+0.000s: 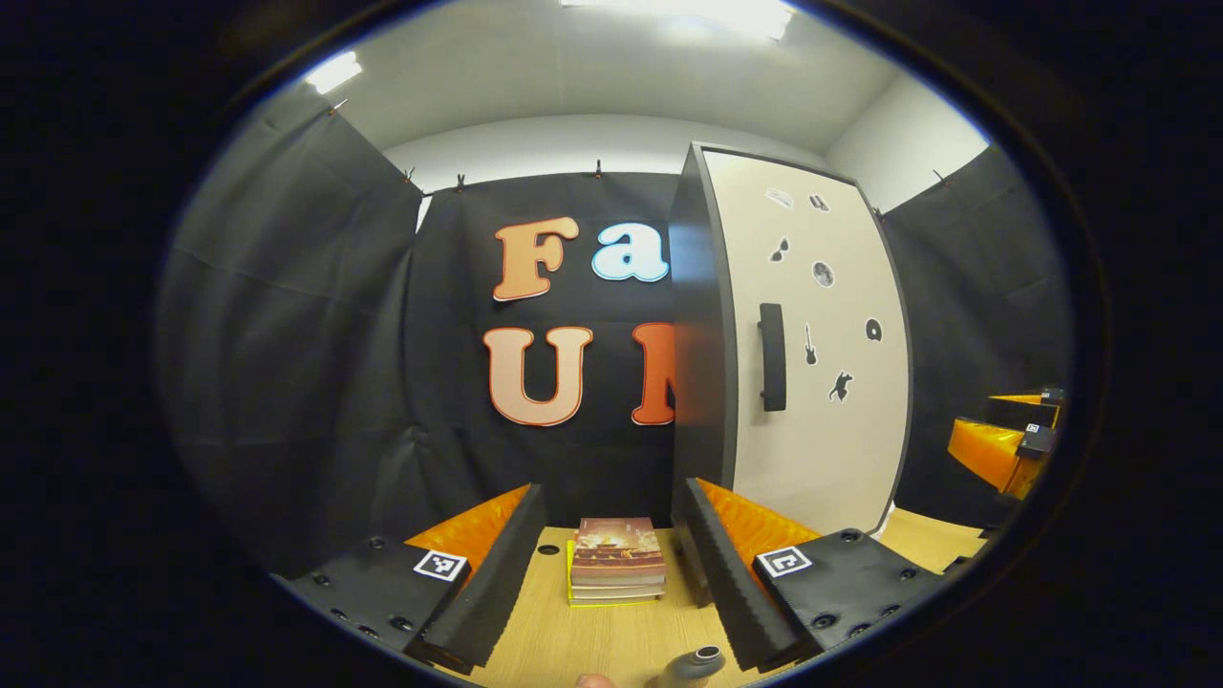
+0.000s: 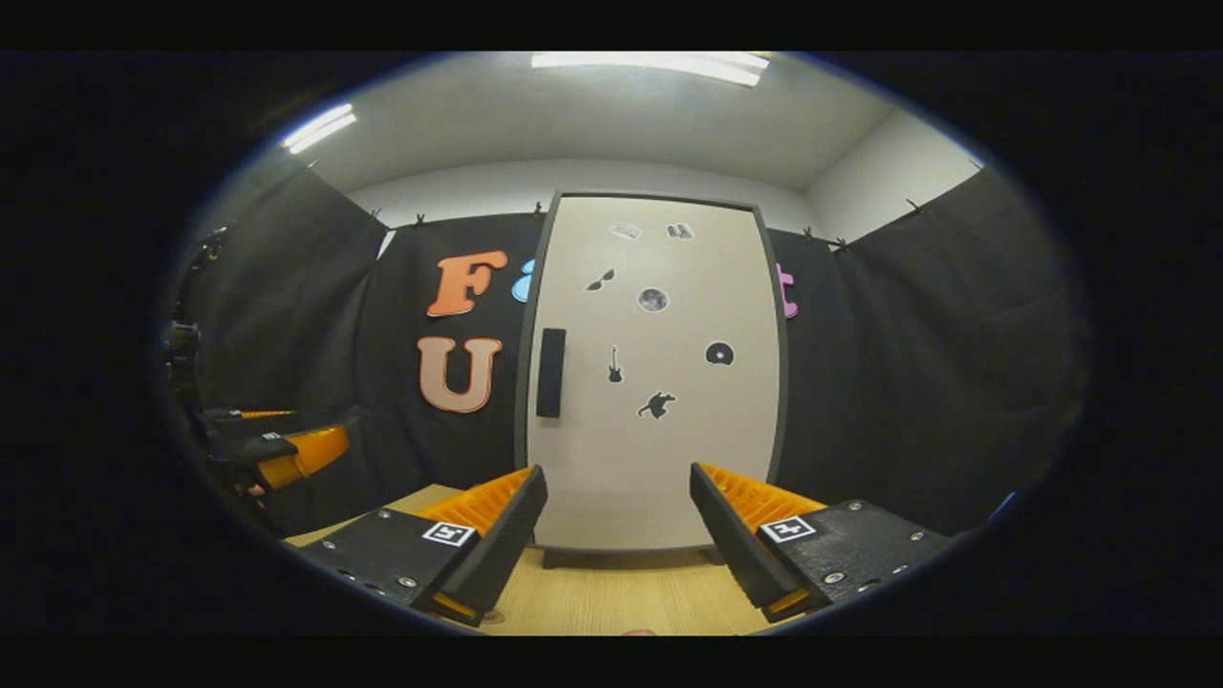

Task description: Open the cabinet door with the right hand, grasp the bottle in the cabinet with the left hand and place it on the coaster, then close the cabinet door with the right hand.

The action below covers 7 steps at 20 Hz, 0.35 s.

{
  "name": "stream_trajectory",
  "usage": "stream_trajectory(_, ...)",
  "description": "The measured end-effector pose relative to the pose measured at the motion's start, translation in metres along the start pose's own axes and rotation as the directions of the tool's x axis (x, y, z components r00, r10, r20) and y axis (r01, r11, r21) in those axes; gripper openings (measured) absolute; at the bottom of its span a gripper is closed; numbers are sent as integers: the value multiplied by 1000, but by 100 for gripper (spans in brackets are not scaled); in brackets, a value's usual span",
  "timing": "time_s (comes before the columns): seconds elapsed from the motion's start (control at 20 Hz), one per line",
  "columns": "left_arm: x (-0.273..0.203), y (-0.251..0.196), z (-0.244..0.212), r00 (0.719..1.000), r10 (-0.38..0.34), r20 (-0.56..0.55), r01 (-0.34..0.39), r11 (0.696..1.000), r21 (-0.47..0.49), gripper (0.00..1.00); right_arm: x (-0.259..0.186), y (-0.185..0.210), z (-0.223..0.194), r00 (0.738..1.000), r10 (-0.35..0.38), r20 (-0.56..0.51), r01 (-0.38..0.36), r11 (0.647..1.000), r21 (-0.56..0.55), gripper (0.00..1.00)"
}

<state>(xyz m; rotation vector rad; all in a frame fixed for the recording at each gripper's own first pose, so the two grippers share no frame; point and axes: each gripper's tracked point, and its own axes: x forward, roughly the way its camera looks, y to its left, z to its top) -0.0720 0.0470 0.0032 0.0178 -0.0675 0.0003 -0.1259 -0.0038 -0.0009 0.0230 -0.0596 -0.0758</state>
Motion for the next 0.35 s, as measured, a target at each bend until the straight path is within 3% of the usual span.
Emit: stream_trajectory(0.35, -36, 11, 13, 1000, 13, 24, -12, 1000, -27, 94, -33, 3, 39, 996, -1, 85, 6, 998, -57, 94)
